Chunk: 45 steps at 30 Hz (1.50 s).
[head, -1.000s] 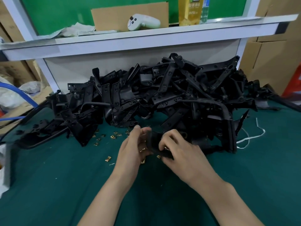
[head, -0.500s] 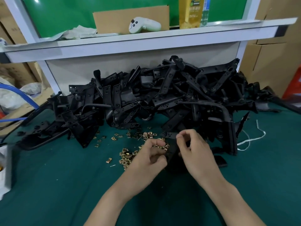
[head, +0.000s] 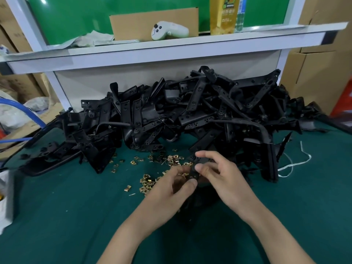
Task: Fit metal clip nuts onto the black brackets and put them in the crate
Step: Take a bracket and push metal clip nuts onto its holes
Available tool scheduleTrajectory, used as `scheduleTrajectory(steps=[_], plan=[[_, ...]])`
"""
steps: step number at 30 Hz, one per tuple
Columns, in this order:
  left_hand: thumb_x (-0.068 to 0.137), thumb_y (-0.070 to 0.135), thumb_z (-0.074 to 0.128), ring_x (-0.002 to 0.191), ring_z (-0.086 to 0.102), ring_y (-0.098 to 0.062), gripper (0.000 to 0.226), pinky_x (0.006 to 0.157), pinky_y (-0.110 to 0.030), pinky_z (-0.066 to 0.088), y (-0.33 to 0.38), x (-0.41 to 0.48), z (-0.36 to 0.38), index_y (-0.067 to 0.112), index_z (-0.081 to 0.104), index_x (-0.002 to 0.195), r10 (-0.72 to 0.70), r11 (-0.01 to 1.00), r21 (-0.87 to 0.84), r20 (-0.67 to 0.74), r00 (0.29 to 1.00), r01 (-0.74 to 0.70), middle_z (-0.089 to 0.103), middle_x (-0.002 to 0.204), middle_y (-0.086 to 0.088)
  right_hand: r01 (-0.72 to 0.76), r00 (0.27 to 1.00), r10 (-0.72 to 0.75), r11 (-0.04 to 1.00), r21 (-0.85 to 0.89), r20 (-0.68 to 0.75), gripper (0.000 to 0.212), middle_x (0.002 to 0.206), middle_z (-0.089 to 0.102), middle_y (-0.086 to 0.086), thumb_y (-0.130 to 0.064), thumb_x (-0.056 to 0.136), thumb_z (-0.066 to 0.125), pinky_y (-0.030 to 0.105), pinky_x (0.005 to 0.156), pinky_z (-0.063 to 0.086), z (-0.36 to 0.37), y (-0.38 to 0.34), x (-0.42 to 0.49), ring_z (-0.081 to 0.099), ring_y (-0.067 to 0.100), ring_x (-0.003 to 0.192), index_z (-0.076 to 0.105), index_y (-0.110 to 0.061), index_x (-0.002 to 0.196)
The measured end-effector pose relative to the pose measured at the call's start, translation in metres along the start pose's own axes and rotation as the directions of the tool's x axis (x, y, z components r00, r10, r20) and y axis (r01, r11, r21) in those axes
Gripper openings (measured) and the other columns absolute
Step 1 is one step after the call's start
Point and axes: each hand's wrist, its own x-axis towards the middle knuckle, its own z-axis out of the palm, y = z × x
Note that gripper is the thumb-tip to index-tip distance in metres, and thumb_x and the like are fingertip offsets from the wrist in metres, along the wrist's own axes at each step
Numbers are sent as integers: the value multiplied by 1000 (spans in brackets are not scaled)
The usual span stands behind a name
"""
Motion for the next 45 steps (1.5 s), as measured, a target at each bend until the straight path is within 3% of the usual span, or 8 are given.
scheduleTrajectory(steps=[9, 13, 17, 21, 24, 27, 31, 45], plan=[[101, 24, 58, 60, 61, -8, 15, 47, -24, 47, 9, 1, -13, 32, 65, 111, -17, 980, -197, -177, 984, -18, 72, 82, 1, 183, 830, -457, 765, -617, -321, 36, 102, 70, -15, -44, 103, 37, 27, 96, 42, -1, 12, 0, 56, 1, 95, 60, -30, 127], [100, 26, 61, 66, 58, -17, 6, 59, -28, 51, 10, 1, -12, 30, 65, 100, -22, 933, -355, -236, 971, -65, 65, 76, -1, 110, 857, -30, 986, 126, -515, 40, 128, 61, -23, -44, 101, 53, 18, 101, 40, -3, 11, 7, 55, -5, 121, 48, -37, 140], [90, 34, 64, 81, 63, -19, 23, 71, -28, 55, 5, 0, 1, 22, 61, 110, -25, 910, -414, -64, 998, -3, 68, 88, -3, -74, 932, 351, 439, 896, -95, 43, 115, 75, 5, -50, 99, 53, 38, 88, 58, -7, 4, 18, 73, 19, 102, 60, -18, 127], [97, 41, 57, 81, 69, -14, 26, 72, -29, 58, 4, -1, 9, 23, 60, 115, 33, 959, -284, 47, 998, -19, 71, 87, 2, -56, 922, 385, 227, 972, -37, 30, 66, 51, -6, -51, 94, 62, 27, 56, 53, -9, 12, 20, 51, 11, 53, 67, -21, 90], [96, 63, 39, 102, 62, -6, 33, 92, -36, 51, -8, 3, -6, 44, 58, 115, 80, 984, 174, -239, 968, -38, 70, 101, 15, -24, 900, 432, 184, 983, -59, 27, 59, 35, -10, -47, 89, 69, 23, 46, 41, -11, 18, 20, 35, 8, 46, 62, -25, 74], [89, 73, 22, 144, 30, -18, 73, 120, -42, 24, -25, 7, -18, 33, 39, 147, 61, 684, 702, -329, 942, 200, 44, 150, 6, -28, 900, 432, 175, 984, -52, 26, 58, 32, -10, -44, 89, 70, 23, 46, 39, -10, 22, 20, 32, 8, 45, 58, -25, 75], [91, 76, 20, 152, 16, -25, 77, 126, -42, 8, -42, 13, -17, 33, 28, 155, -107, 529, 815, -211, 972, 236, 26, 162, -1, -45, 904, 426, 178, 983, -35, 26, 58, 32, -10, -43, 91, 68, 23, 47, 38, -7, 22, 21, 32, 8, 45, 57, -25, 75], [101, 39, 52, 103, 53, -12, 21, 94, -28, 41, -39, 19, -10, 26, 61, 116, 221, 674, 738, -202, 954, 0, 58, 108, 13, -87, 917, 398, 190, 978, 5, 28, 57, 31, -9, -42, 91, 66, 23, 45, 37, 0, 16, 21, 31, 8, 44, 59, -24, 71]])
